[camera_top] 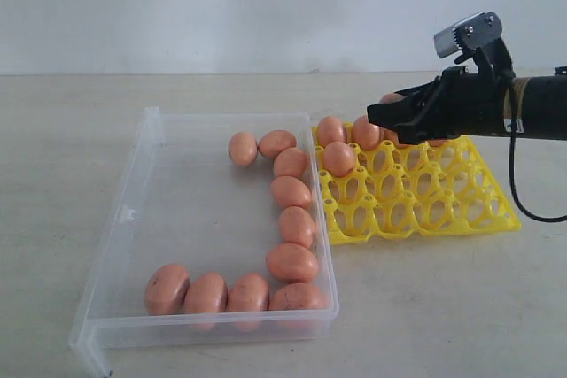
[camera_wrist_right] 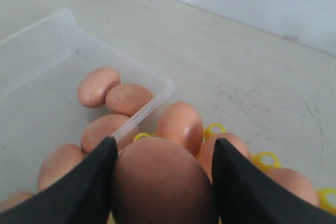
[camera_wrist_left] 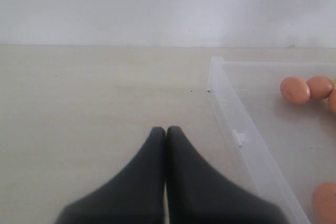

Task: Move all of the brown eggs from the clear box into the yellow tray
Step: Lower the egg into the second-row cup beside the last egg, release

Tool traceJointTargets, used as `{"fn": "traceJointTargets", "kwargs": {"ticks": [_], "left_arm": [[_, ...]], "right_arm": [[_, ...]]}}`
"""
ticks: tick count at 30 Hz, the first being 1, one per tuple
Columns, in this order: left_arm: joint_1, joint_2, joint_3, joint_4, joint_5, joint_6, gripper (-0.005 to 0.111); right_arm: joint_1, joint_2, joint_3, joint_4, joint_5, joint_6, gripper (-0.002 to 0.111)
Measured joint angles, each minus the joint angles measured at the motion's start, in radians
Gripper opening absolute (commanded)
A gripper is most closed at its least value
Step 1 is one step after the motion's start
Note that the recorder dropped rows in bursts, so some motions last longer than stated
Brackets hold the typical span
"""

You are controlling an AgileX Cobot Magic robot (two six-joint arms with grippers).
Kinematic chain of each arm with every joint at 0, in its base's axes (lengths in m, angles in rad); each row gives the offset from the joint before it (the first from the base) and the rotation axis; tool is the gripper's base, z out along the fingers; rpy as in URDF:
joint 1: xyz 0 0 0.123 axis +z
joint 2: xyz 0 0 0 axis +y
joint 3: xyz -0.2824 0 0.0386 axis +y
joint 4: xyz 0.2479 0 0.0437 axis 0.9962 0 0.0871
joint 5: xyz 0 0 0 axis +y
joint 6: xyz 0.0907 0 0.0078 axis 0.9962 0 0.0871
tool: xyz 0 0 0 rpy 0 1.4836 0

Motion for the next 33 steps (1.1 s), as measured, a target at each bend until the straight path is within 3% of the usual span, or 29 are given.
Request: {"fn": "traceJointTargets", "kwargs": {"ticks": [4, 11, 33], "left_arm": [[0.000, 0.000, 0.000, 0.000, 0.000, 0.000, -0.004], [0.000, 0.000, 0.000, 0.000, 0.000, 0.000, -0.004], [0.000, 0.000, 0.000, 0.000, 0.000, 0.000, -0.004]], "right_arm": [[0.018, 0.039, -0.028, 0.067, 0.012, -0.073, 0.000], [0.020, 0.109, -0.096, -0.042, 0.035, 0.034, 0.000], [0.020, 0.194, -0.120, -0.035, -0.002, 0.043, 0.000]]}}
